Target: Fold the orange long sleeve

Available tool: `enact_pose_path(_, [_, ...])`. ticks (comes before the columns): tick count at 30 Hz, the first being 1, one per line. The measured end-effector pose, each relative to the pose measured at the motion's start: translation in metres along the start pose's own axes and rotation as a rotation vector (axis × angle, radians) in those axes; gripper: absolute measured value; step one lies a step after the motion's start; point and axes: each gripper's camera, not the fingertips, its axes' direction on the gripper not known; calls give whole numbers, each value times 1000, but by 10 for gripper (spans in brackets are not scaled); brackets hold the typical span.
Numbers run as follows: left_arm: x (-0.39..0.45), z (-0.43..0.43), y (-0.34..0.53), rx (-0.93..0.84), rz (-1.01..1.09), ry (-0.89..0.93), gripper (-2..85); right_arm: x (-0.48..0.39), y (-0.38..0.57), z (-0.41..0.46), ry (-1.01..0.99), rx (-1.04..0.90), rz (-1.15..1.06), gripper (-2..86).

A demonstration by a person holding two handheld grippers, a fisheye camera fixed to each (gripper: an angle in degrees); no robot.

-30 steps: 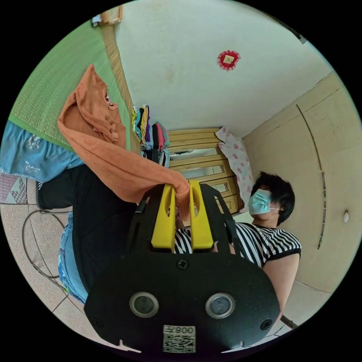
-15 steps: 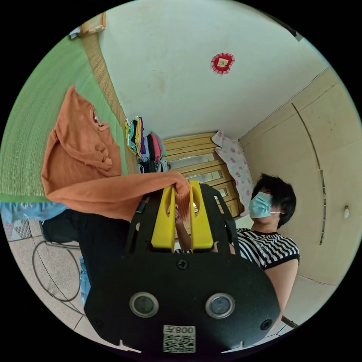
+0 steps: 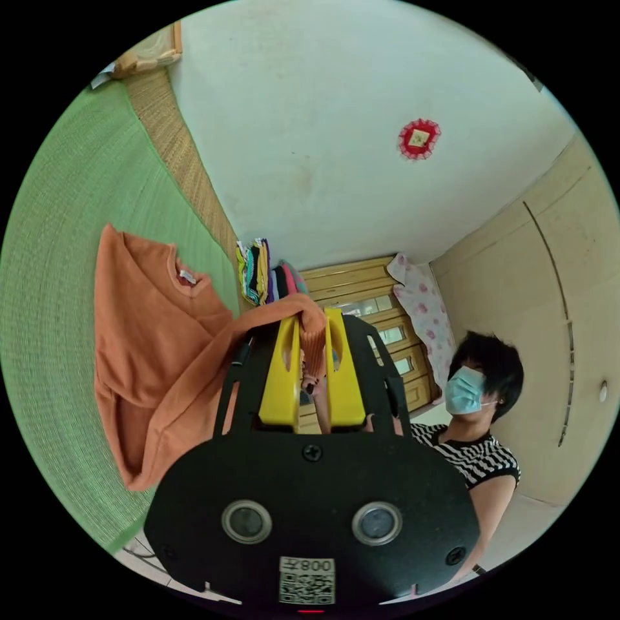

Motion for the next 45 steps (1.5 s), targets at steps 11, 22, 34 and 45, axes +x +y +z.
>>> enact_pose_path(11, [1,36,-130,77,-264,-214,100,205,-102,157,204,-75,335,21])
enact_pose_path(22, [116,40,-171,173,-180,-216,86,195,-81,212,109,76,293,22])
enact_pose_path(34, [296,168,-218,-225,170,-832,119,20,-36,481,751,-361,-207,78])
enact_pose_path(45, [371,236,-228,-475,273,-1218,36,-6,37,692,1293,-604,-501,26])
